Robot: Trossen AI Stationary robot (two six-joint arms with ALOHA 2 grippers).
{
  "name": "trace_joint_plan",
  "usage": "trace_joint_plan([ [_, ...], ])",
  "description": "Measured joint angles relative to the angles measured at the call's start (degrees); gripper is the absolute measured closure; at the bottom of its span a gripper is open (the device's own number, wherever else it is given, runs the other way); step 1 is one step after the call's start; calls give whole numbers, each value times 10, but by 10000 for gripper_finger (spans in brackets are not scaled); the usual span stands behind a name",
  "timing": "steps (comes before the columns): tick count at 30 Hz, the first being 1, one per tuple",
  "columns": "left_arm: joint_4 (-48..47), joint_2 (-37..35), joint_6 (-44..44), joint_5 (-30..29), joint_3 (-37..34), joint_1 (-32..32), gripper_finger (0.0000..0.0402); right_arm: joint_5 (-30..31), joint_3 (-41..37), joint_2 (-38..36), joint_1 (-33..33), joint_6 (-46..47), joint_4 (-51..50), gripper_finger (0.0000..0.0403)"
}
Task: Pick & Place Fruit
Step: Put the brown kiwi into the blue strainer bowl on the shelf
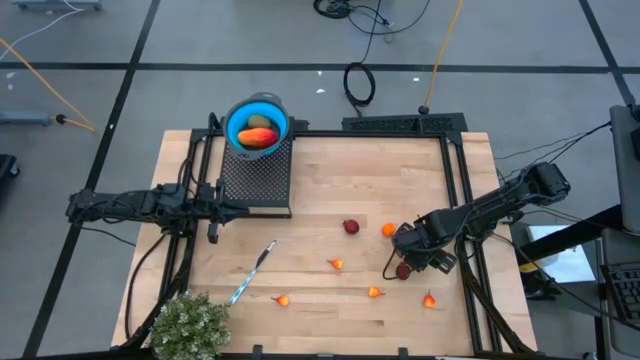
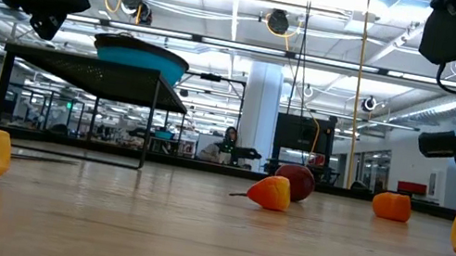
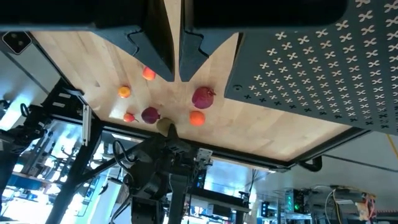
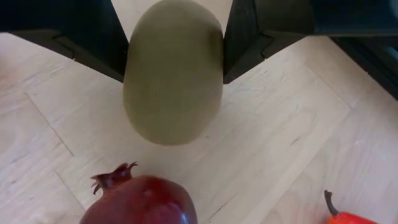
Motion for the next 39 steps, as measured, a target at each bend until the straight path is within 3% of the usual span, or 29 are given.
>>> trace_joint_plan([
  [9, 0, 0, 2, 0, 0, 0, 380, 0, 0, 0, 0, 2, 0, 198],
  [13, 0, 0, 2, 0, 0, 0, 380, 17, 9, 0, 0, 45, -9, 200],
  [18, -4, 0, 7, 0, 0, 0, 380, 62, 62, 0, 0, 75, -64, 201],
  [29, -26, 0, 8, 0, 0, 0, 380, 63, 237, 0, -1, 75, -168, 201],
  [34, -31, 0, 31, 0, 0, 0, 380, 95, 303, 0, -1, 82, -148, 202],
  [39, -30, 0, 46, 0, 0, 0, 380, 182, 322, 0, -5, 150, -25, 201],
])
